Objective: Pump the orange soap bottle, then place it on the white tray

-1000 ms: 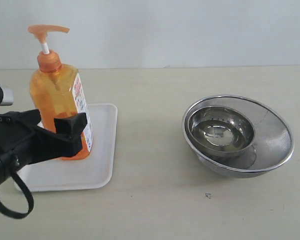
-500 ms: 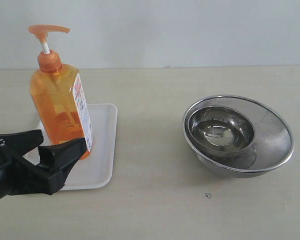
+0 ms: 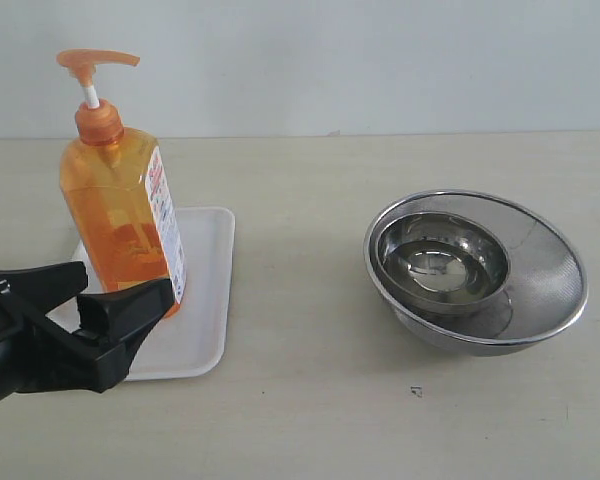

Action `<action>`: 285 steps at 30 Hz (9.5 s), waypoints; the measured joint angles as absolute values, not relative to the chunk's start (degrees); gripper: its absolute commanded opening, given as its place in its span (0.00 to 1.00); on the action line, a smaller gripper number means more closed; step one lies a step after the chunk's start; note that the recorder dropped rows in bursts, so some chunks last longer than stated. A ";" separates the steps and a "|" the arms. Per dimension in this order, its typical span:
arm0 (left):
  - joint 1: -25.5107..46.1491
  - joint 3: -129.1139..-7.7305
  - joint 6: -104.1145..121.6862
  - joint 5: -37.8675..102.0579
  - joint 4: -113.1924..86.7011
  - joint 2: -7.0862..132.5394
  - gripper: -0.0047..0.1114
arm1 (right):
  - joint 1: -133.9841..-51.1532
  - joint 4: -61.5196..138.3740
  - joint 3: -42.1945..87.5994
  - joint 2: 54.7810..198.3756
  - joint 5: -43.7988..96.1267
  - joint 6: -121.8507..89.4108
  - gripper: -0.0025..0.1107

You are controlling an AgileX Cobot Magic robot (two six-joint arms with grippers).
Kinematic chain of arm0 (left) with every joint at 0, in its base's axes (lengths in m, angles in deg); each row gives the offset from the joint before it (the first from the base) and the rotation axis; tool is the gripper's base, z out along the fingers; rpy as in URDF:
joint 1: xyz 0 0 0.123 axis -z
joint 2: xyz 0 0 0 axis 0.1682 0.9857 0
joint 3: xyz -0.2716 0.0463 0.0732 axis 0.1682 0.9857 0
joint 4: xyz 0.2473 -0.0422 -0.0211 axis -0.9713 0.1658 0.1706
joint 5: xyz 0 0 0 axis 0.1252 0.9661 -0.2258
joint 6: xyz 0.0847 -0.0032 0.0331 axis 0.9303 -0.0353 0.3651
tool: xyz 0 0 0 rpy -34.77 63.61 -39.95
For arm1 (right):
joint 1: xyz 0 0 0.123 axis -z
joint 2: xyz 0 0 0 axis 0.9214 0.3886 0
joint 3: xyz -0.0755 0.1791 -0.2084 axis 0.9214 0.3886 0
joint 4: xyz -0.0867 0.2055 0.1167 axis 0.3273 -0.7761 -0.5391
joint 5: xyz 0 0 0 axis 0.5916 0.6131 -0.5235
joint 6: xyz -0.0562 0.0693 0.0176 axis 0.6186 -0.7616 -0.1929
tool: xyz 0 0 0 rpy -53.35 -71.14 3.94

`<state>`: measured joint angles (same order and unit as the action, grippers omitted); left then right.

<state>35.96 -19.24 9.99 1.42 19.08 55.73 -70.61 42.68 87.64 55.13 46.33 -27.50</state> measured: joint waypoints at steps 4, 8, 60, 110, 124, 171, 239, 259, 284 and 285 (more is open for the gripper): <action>35.96 -19.24 9.99 1.53 19.08 55.73 0.74 | -70.61 42.68 87.64 55.13 46.33 -27.50 0.02; 35.96 -19.24 9.99 0.80 19.08 55.73 0.74 | -70.61 42.68 87.64 55.13 46.33 -27.50 0.02; 2.22 -8.64 11.54 37.40 18.85 -5.82 0.08 | -70.61 42.57 87.64 55.13 46.33 -27.50 0.02; 0.69 -7.90 -4.21 52.25 -15.44 -6.90 0.08 | -70.61 42.57 87.64 55.13 46.33 -27.50 0.02; -2.29 -7.90 -4.21 52.25 -15.81 -6.90 0.08 | -70.61 42.57 87.64 55.13 46.33 -27.50 0.02; -2.29 -7.90 -4.21 52.25 -15.81 -6.90 0.08 | -70.61 42.90 87.64 55.13 42.18 -26.01 0.02; -2.29 -7.90 -4.21 52.25 -15.81 -6.90 0.08 | -70.61 42.90 87.64 55.13 41.20 -26.01 0.02; -2.29 -7.90 -4.21 52.25 -15.81 -6.90 0.08 | -70.61 42.90 87.64 55.13 40.87 -26.12 0.02; -2.29 -7.90 -4.21 52.25 -15.81 -6.90 0.08 | -70.61 42.90 87.64 55.13 40.87 -26.12 0.02; -2.29 -7.90 -4.21 52.25 -15.81 -6.90 0.08 | -70.61 42.90 87.64 55.13 40.87 -26.12 0.02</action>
